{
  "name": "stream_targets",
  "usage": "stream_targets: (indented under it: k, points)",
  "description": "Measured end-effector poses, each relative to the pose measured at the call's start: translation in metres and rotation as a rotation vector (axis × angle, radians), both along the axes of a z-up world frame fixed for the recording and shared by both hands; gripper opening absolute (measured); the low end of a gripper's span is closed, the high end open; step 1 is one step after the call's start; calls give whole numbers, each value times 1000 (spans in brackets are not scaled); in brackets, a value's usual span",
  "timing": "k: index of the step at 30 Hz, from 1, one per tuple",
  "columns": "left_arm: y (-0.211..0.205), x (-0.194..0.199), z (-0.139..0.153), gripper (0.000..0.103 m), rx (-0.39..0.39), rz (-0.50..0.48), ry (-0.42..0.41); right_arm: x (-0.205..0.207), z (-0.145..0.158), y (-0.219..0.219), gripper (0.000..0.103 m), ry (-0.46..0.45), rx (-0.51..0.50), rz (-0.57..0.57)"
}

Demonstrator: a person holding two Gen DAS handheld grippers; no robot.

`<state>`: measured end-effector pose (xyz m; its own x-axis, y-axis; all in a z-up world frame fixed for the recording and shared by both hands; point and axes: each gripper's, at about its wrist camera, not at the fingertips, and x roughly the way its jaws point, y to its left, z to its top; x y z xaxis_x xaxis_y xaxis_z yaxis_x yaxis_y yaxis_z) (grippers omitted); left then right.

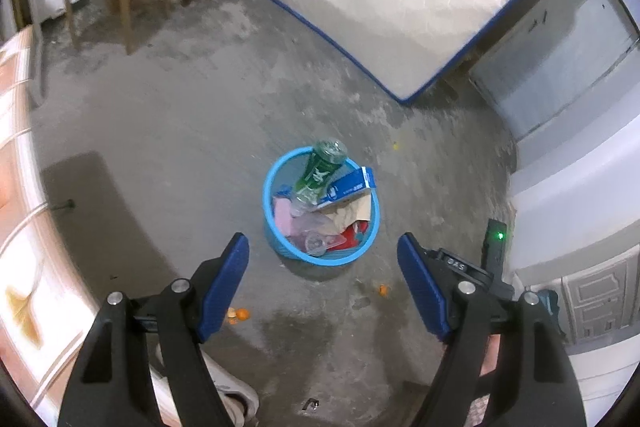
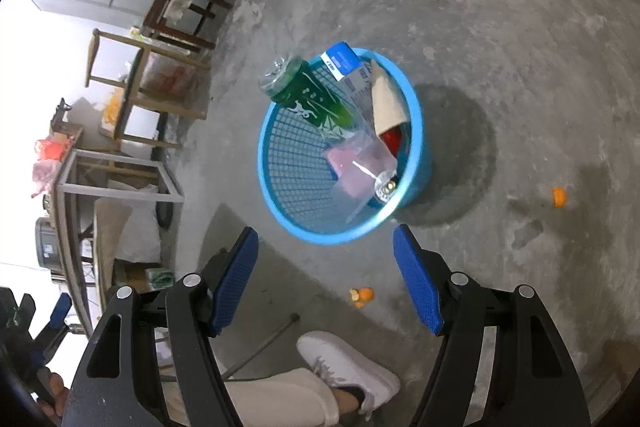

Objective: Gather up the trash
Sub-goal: 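Move both tools back toward the table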

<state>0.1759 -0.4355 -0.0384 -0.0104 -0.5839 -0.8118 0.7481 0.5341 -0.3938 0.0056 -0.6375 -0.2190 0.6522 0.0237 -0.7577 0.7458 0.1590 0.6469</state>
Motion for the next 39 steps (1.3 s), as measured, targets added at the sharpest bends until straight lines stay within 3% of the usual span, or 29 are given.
stream_targets:
  k: [5, 10, 17, 24, 28, 31, 35, 37, 39]
  points:
    - [67, -7, 28, 81, -65, 47, -44, -11, 18, 18, 67, -27, -26, 14]
    - [155, -15, 42, 87, -92, 153, -122, 1, 53, 43, 74, -38, -123, 122]
    - [277, -25, 48, 94, -119, 390, -222, 47, 105, 80, 76, -71, -252, 324]
    - [370, -27, 49, 95, -157, 596, -298, 113, 151, 134, 76, -179, -321, 511]
    - [392, -4, 47, 95, -173, 708, -303, 148, 162, 173, 76, -202, -318, 626]
    - [391, 24, 42, 95, -103, 765, -319, 172, 166, 205, 76, -205, -322, 722]
    - [381, 79, 24, 95, -20, 827, -280, 192, 167, 239, 76, -202, -301, 808]
    - [383, 100, 13, 90, 11, 866, -235, 196, 170, 248, 76, -200, -298, 830]
    - [393, 111, 4, 77, 17, 901, -177, 195, 173, 259, 76, -196, -306, 857]
